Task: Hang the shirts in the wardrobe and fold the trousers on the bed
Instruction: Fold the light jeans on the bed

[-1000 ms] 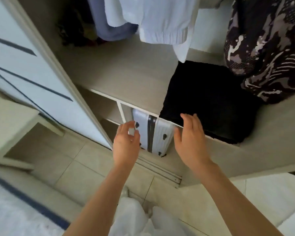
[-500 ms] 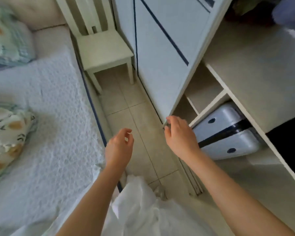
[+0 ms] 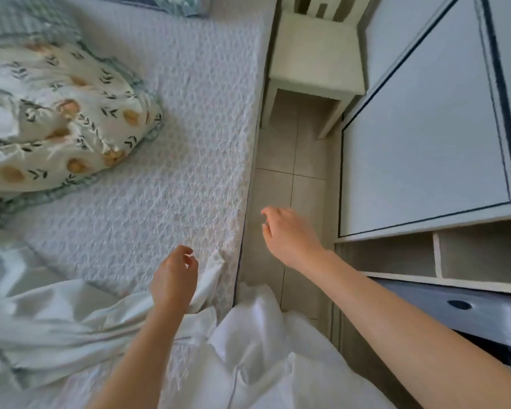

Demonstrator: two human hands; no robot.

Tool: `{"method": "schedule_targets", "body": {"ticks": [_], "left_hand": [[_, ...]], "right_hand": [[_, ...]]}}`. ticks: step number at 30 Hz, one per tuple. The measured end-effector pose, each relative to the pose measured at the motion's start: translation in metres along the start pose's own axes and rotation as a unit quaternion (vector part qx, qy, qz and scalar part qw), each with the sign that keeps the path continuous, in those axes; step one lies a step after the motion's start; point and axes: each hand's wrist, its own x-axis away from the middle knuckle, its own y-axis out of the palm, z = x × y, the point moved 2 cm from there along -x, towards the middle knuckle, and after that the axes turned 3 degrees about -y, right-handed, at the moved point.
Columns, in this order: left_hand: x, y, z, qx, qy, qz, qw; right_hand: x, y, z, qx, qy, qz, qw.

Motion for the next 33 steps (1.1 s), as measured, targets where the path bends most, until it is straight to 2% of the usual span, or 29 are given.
{"method": "schedule_targets", "body": {"ticks": [6,14,20,24,26,27,30,33], "left_hand": [[0.0,0.023,-0.088,0.065,-0.186,-0.007,0.98],[-0.004,0.078,-0.167,0.186,-0.378,-0.024,0.906],[-0.021,0.111,-0.198,0.317,-0.487,0.042,0.813],[-0.034,0.127,-0.216,0.433,-0.567,0.108,0.693],[-0.041,0.133,-0.222,0.463,-0.585,0.127,0.653],[-0.044,0.136,-0.225,0.455,-0.586,0.135,0.656],[-0.047,0.139,-0.227,0.377,-0.592,0.162,0.694],[-0.047,0.138,-0.224,0.354,-0.587,0.193,0.702]], "right_hand": [[-0.051,0.067,-0.04,0.031,-0.083,-0.153,0.984],[-0.083,0.168,-0.048,0.065,-0.148,-0.303,0.939],[-0.103,0.23,-0.049,0.082,-0.164,-0.398,0.899],[-0.117,0.262,-0.054,0.101,-0.179,-0.427,0.88],[-0.124,0.274,-0.057,0.105,-0.183,-0.436,0.875],[-0.127,0.28,-0.057,0.106,-0.182,-0.44,0.873],[-0.135,0.289,-0.056,0.109,-0.175,-0.454,0.867],[-0.141,0.291,-0.053,0.105,-0.158,-0.46,0.867]]}}
